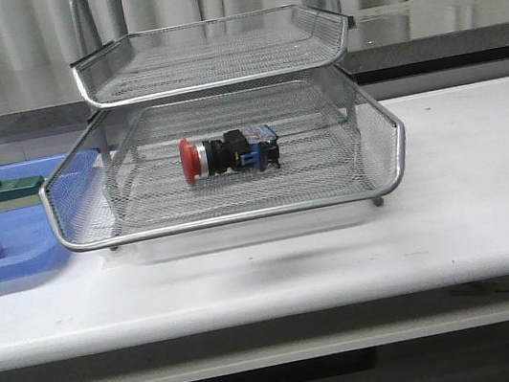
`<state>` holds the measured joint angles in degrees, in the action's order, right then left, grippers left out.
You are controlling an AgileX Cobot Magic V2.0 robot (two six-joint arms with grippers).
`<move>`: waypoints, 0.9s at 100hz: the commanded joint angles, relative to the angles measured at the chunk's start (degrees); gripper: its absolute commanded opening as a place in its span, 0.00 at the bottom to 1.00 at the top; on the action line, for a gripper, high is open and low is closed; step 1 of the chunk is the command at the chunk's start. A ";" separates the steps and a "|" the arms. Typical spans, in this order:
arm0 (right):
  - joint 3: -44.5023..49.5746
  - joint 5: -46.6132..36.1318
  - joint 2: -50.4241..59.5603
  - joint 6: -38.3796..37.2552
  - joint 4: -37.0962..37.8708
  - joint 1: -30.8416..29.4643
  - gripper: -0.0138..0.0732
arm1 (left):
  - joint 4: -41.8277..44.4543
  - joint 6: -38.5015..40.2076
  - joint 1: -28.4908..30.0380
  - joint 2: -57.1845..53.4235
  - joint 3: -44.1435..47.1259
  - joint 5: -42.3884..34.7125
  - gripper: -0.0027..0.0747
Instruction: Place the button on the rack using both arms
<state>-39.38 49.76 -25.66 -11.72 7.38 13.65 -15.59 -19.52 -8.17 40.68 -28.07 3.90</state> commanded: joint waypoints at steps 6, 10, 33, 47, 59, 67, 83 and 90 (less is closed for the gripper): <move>-1.25 -4.07 -0.28 0.00 1.17 0.08 0.08 | -3.64 0.75 0.08 -6.01 4.73 -10.89 0.70; -1.25 -4.07 -0.28 0.00 1.17 0.08 0.08 | -4.36 0.75 0.08 -7.39 6.21 -11.88 0.70; -1.25 -4.07 -0.28 0.00 1.17 0.08 0.08 | -4.45 0.75 0.08 -15.32 14.15 -12.59 0.70; -1.25 -4.07 -0.28 0.00 1.17 0.08 0.08 | -4.45 0.75 0.08 -18.36 16.64 -12.34 0.70; -1.25 -4.07 -0.28 0.00 1.17 0.08 0.08 | -4.45 0.75 0.08 -18.88 16.91 -12.45 0.70; -1.25 -4.07 -0.28 0.00 1.17 0.08 0.08 | -4.45 0.75 0.08 -18.88 16.91 -12.45 0.70; -1.25 -4.07 -0.28 0.00 1.17 0.08 0.08 | -4.45 0.75 0.08 -18.88 16.91 -12.45 0.65; -1.25 -4.07 -0.28 0.00 1.17 0.08 0.08 | -4.45 0.75 0.08 -18.88 16.91 -12.45 0.56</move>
<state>-39.38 49.76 -25.66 -11.72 7.38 13.65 -19.62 -19.42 -8.10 21.54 -9.57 -4.08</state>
